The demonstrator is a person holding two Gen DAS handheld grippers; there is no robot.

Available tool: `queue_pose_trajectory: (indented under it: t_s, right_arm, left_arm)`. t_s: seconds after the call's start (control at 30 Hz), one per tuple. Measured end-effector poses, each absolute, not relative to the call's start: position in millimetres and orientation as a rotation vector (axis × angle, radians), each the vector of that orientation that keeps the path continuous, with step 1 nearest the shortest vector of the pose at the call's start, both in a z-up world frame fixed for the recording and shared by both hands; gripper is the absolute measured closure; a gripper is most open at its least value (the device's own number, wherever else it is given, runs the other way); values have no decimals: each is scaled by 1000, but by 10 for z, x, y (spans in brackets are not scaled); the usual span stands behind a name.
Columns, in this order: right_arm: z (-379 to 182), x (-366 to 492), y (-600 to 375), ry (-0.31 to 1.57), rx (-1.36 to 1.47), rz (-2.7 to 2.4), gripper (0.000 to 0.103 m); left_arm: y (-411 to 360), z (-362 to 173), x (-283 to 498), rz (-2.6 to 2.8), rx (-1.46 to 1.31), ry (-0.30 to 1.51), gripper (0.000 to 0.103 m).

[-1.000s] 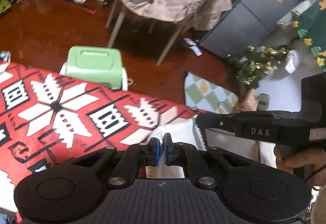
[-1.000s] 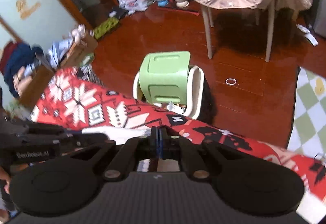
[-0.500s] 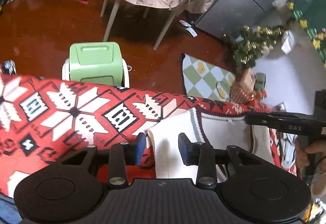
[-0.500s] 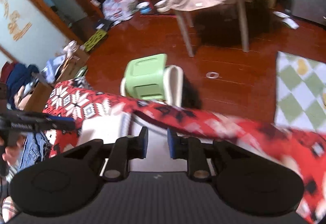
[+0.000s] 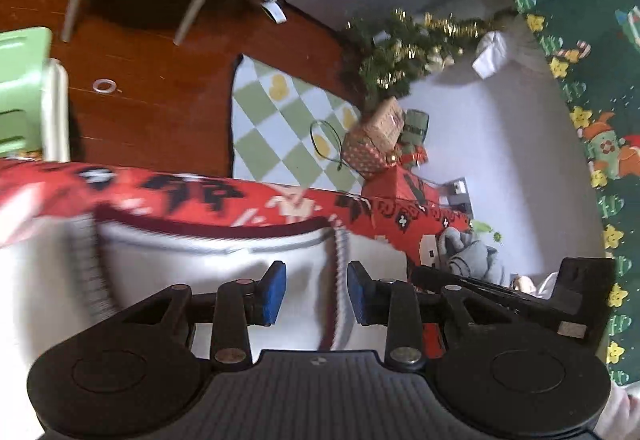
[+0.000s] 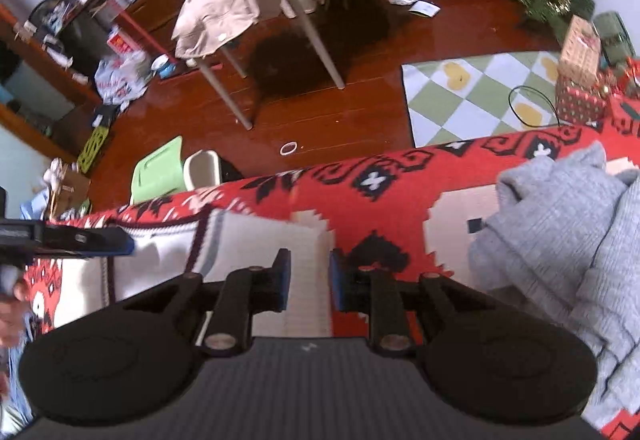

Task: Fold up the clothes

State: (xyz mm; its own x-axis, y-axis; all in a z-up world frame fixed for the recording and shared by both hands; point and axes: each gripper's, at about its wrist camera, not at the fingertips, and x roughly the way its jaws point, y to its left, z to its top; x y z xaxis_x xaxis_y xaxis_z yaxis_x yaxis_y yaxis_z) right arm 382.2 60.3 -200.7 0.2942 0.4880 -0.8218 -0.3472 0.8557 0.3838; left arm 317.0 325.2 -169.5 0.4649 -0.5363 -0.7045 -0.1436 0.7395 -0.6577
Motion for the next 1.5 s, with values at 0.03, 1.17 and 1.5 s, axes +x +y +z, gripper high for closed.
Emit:
queue_pose_trajectory:
  t_s: [0.03,1.17,1.5]
  right_arm:
    - [-2046,3856,574,1147,161,567,79]
    - [-1856,3888,568,1063,-12,604,85]
    - [-1832,3336,490,1117,-135,606,67]
  left_arm:
    - [3184,-1717,3225,-269,-721,1088,71]
    - [3799,-1286,2762,-62,-462,1050,82]
    - [4195,-1305,1925,64,-350,1135,78]
